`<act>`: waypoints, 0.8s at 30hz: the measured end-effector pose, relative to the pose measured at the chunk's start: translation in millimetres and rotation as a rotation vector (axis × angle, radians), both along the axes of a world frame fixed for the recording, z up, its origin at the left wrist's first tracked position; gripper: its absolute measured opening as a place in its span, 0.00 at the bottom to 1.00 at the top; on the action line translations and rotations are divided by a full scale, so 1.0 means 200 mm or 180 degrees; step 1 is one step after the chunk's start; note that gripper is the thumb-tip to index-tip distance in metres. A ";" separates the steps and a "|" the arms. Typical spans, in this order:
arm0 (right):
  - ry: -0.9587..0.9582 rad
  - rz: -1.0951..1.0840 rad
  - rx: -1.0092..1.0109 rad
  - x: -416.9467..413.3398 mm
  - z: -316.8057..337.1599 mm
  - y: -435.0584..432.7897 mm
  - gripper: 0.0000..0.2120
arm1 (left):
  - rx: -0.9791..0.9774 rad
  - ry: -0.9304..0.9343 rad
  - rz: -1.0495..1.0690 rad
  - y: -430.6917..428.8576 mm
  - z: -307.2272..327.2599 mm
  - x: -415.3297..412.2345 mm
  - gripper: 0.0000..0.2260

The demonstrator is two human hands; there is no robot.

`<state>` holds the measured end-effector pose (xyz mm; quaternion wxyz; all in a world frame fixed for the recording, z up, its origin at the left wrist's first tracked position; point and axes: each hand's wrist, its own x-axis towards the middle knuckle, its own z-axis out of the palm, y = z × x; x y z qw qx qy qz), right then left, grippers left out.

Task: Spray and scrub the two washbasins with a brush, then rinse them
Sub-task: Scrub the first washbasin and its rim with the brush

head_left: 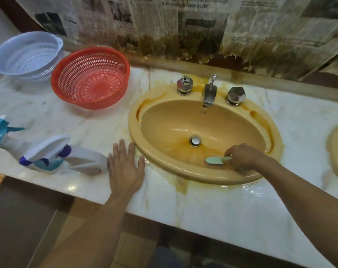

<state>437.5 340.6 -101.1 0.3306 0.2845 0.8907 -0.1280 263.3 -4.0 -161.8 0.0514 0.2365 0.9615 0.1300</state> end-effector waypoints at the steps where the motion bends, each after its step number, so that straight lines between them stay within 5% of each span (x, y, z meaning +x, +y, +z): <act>1: -0.0084 0.0028 -0.0027 -0.02 -0.03 0.01 0.18 | -0.0037 -0.0010 0.0007 0.00 0.00 -0.01 0.30; 11: 0.0310 0.0470 -0.0407 -0.50 -0.30 -0.10 0.21 | -0.0228 -0.0055 0.0080 0.02 -0.01 -0.02 0.31; 18: -0.0318 0.0267 -0.0432 -0.25 -0.21 0.17 0.19 | -0.0283 -0.0026 0.0088 0.03 -0.02 -0.03 0.32; 24: 0.0042 0.0234 0.0001 -0.29 -0.28 0.08 0.21 | -0.0267 0.0008 0.0094 0.02 -0.03 -0.03 0.32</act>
